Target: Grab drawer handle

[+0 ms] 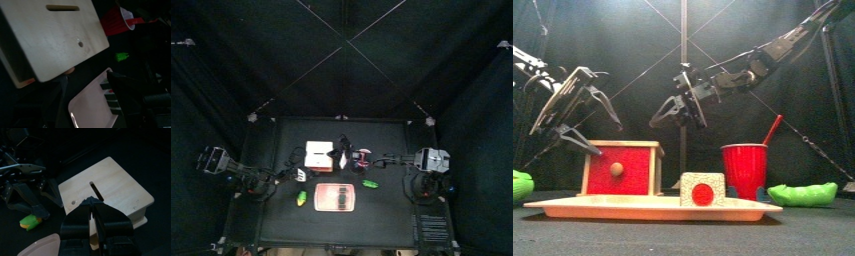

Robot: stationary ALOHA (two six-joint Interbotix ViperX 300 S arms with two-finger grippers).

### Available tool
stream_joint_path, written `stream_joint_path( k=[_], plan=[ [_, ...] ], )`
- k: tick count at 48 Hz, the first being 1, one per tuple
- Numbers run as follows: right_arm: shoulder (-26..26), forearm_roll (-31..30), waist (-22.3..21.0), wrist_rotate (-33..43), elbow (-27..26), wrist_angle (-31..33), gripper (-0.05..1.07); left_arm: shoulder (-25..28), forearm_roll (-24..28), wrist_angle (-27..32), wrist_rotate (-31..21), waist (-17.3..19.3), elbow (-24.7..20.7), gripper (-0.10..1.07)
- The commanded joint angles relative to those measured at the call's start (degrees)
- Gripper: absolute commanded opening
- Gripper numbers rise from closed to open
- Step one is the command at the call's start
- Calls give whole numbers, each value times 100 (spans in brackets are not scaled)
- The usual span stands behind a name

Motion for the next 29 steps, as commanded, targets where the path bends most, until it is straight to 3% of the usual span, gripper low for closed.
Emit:
stream_joint_path(
  k=[1,14,29],
  plan=[
    [-26,-26,-44,-9,-308,185,34,97,-220,-35,18,-35,-176,96],
    [176,-114,-97,-26,-686,817,34,422,-369,-35,18,-9,-431,96],
    [439,-316,-185,-9,-756,1063,34,527,-580,-70,0,53,-431,96]
  ],
)
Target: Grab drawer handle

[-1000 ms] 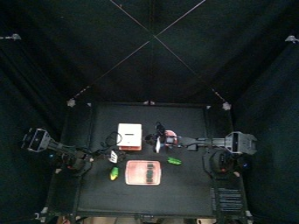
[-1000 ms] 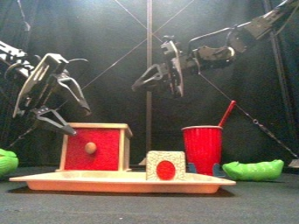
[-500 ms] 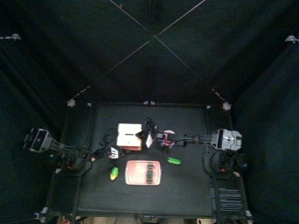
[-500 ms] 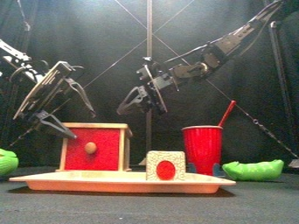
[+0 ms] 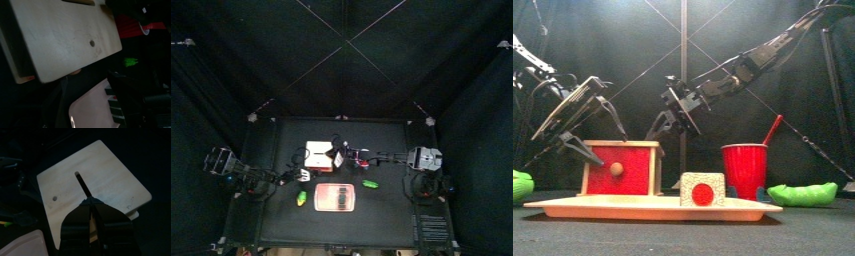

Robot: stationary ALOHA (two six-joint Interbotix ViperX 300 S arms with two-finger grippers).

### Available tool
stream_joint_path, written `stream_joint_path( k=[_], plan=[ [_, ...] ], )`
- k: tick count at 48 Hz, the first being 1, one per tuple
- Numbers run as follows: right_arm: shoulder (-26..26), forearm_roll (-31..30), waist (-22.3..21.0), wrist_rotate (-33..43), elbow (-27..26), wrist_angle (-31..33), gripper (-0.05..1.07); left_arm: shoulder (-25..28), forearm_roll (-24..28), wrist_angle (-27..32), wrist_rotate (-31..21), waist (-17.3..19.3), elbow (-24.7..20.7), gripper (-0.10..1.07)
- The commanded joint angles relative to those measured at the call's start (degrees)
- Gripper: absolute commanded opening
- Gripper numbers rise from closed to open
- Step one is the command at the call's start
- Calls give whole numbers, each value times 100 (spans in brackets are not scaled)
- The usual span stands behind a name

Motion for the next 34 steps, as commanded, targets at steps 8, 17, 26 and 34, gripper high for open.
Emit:
stream_joint_path(
  k=[8,17,26,34],
  plan=[
    [-44,-44,-114,9,-132,53,34,9,-88,-44,9,88,-149,96],
    [-44,-62,-114,9,-149,105,34,62,-141,-9,0,141,-176,96],
    [-44,-62,-114,9,-132,114,34,185,-158,0,0,158,-229,96],
    [-44,-70,-114,9,-149,149,34,316,-325,-9,0,202,-343,96]
  ],
)
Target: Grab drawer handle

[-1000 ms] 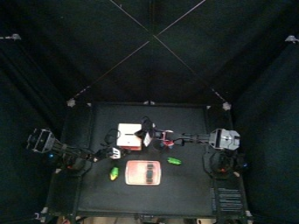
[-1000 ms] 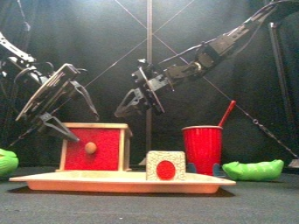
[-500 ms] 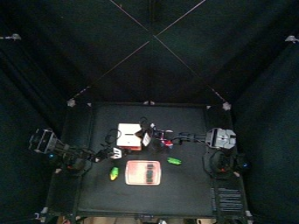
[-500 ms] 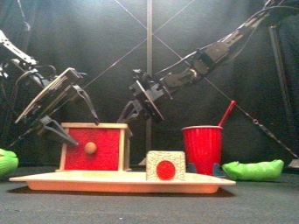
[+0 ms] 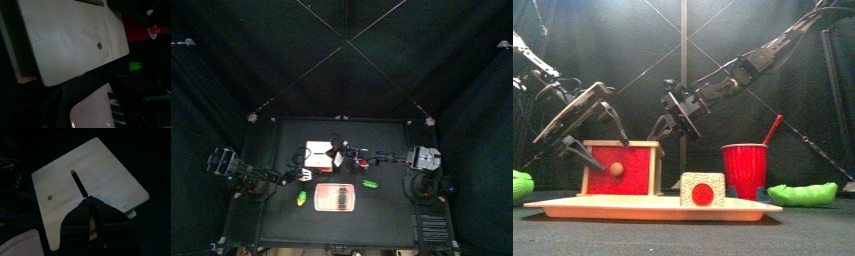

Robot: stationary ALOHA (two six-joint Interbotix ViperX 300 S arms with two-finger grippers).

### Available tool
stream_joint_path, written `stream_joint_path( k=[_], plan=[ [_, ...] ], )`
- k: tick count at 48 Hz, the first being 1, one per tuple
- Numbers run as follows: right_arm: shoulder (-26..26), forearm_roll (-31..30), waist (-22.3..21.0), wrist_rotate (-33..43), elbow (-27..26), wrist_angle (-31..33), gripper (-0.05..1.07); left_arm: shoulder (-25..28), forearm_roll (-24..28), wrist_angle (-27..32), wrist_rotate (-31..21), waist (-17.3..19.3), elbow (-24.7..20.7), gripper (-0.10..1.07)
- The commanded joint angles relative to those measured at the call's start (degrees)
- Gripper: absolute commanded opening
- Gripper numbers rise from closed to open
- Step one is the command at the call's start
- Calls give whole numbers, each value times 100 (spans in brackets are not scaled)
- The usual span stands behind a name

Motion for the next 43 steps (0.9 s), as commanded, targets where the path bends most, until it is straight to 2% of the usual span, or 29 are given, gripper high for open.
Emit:
stream_joint_path(
  k=[1,21,43],
  plan=[
    [-97,0,-62,0,-105,18,34,62,-105,-26,9,35,-176,96],
    [-105,0,-53,0,-114,62,34,299,-615,-26,9,114,-325,96],
    [-88,9,-53,0,-123,62,34,396,-932,88,9,149,-475,95]
  ],
)
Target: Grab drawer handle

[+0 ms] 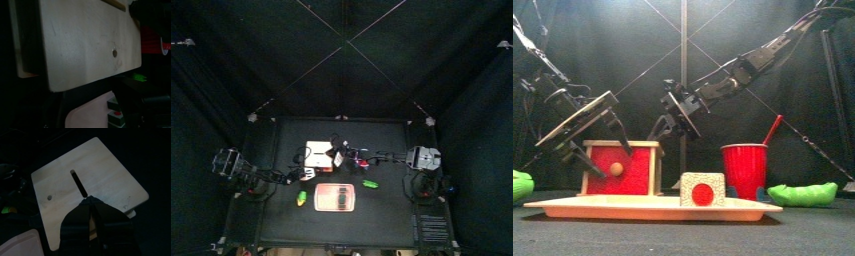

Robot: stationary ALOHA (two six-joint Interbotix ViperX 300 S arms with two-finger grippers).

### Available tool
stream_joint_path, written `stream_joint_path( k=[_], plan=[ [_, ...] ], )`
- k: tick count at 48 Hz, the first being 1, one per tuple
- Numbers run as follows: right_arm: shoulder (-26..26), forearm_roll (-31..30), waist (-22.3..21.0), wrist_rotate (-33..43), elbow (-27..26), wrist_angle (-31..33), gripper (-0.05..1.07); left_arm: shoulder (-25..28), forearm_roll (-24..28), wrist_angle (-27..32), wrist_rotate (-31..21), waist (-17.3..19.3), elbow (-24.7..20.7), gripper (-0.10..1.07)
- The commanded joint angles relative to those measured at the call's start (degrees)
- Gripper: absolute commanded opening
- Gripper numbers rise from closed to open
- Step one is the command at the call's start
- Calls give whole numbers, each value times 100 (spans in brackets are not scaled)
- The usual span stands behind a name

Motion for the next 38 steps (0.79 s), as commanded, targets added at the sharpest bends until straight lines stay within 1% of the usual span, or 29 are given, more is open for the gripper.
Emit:
stream_joint_path(
  k=[1,7,12,16,23,30,38],
  plan=[
    [-88,0,-53,0,-88,0,34,44,-18,26,18,35,-132,95],
    [-79,0,-53,0,-97,0,34,167,-18,62,9,62,-185,91],
    [-70,0,-44,0,-105,9,34,272,-18,62,18,97,-237,82],
    [-53,0,-44,0,-114,0,34,290,-18,62,18,114,-246,74],
    [-44,0,-44,0,-123,0,34,246,-18,79,18,132,-220,63],
    [-44,9,-35,0,-123,9,34,229,0,114,18,123,-211,59],
    [-44,0,-26,0,-132,53,34,229,9,123,26,123,-202,58]
  ],
)
